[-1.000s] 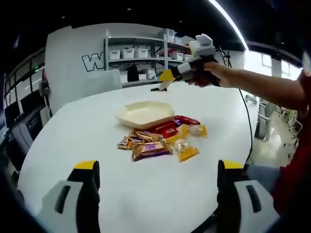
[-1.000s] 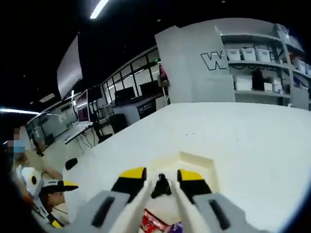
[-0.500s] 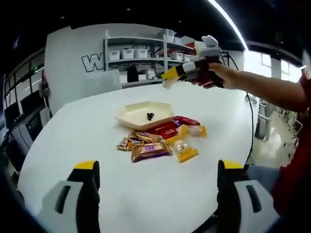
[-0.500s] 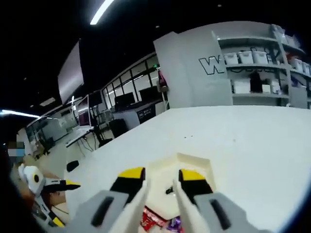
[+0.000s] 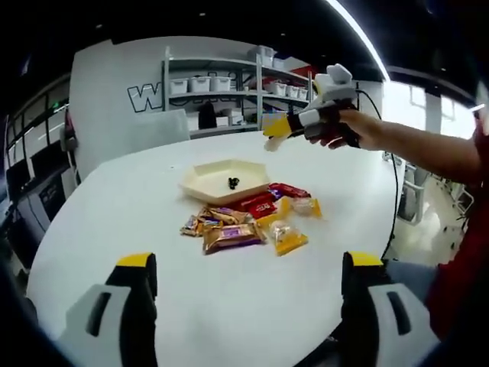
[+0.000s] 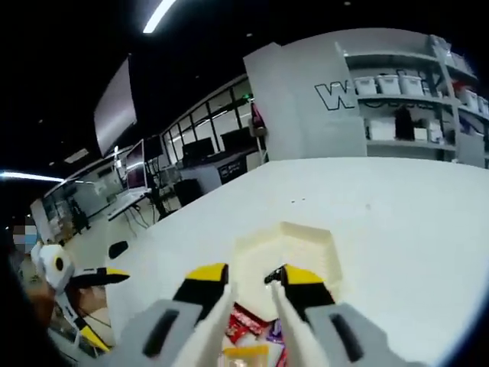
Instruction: Place the target food into the container with the food tongs after gripping and lifting it, then release it inside without dropping or visibly crushing the food.
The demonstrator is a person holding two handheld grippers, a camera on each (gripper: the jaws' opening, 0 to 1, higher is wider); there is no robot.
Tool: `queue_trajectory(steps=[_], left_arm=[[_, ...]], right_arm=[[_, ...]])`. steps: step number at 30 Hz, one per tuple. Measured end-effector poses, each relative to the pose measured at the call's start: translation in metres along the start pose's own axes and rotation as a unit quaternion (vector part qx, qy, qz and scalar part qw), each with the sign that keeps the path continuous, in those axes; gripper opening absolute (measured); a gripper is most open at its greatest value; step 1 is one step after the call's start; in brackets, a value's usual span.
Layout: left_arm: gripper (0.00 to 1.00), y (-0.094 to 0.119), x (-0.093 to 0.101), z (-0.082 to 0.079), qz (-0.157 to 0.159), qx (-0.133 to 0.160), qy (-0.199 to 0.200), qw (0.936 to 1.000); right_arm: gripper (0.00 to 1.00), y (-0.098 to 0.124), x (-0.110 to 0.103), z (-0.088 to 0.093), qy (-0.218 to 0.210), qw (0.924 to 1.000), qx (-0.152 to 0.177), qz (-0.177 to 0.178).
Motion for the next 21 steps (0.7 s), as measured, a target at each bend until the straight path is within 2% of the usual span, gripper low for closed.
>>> queue_trajectory(steps=[11, 16, 21], left_arm=[[0.99, 0.003, 0.0, 0.001, 0.0, 0.001, 0.001, 1.0], [0.99, 0.003, 0.0, 0.002, 0.001, 0.002, 0.003, 1.0], [0.99, 0.003, -0.001, 0.003, 0.002, 0.0, 0.006, 1.0]], right_arm=[[0.22, 0.007, -0.001, 0.019, 0.022, 0.9996, -0.019, -0.004], [0.22, 0.01, 0.002, 0.025, 0.007, 0.9997, -0.023, -0.005], [0.22, 0.015, 0.0, 0.03, 0.01, 0.9996, -0.028, -0.006]])
Point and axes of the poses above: the point that each gripper's makers call its tool centre point, and the gripper's own axes: y roughly backward along the fingers, x roughly to its right, z roughly out of its underside, the point moved 7 cm from there along y, roughly backward along the fingers, and after that the axes turned 3 degrees about -y, right-handed, at the moved point
